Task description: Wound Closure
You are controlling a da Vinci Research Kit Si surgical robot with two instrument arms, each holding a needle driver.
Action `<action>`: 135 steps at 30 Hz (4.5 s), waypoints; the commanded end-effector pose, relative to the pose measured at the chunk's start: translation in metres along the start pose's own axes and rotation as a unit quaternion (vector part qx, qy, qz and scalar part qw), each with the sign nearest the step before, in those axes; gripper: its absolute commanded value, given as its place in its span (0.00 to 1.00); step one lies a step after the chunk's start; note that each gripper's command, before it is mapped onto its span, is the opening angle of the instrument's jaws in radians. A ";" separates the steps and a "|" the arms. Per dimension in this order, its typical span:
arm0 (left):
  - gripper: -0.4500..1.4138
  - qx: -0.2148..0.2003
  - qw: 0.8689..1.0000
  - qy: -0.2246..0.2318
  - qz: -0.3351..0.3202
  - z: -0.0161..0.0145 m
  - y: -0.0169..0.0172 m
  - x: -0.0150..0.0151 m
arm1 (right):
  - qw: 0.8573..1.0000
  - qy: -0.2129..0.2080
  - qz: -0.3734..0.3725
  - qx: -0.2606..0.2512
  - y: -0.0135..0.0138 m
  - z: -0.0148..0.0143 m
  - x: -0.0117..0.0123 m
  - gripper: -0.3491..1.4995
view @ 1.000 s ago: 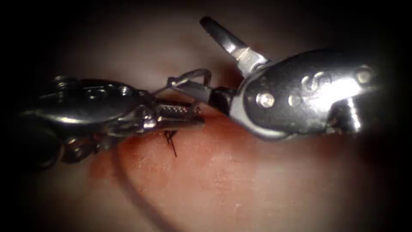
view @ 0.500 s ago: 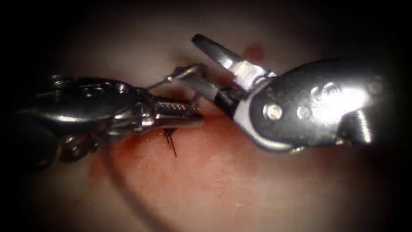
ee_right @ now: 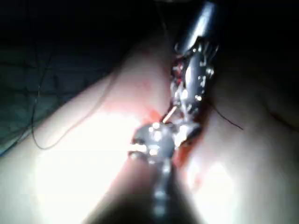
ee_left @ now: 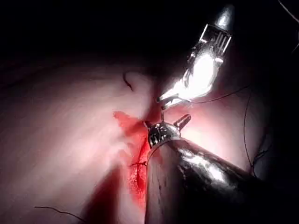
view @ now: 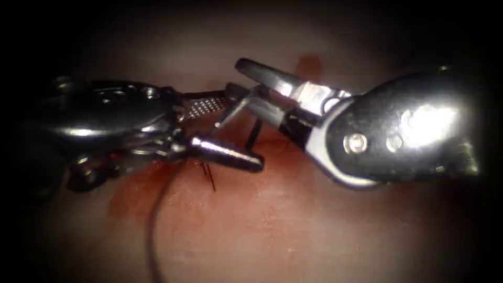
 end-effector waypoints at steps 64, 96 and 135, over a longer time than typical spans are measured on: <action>0.58 0.000 0.988 -0.107 0.115 0.0076 -0.0057 -0.0167 | 0.981 0.115 -0.017 0.153 0.0004 0.0095 -0.0122 0.00; 0.49 -0.005 0.988 -0.109 0.114 0.0072 -0.0051 -0.0161 | 0.982 0.110 -0.036 0.151 -0.0009 0.0106 -0.0131 0.00; 0.45 -0.006 0.987 -0.109 0.115 0.0066 -0.0056 -0.0157 | 0.972 0.073 -0.037 0.218 -0.0092 0.0114 -0.0181 0.00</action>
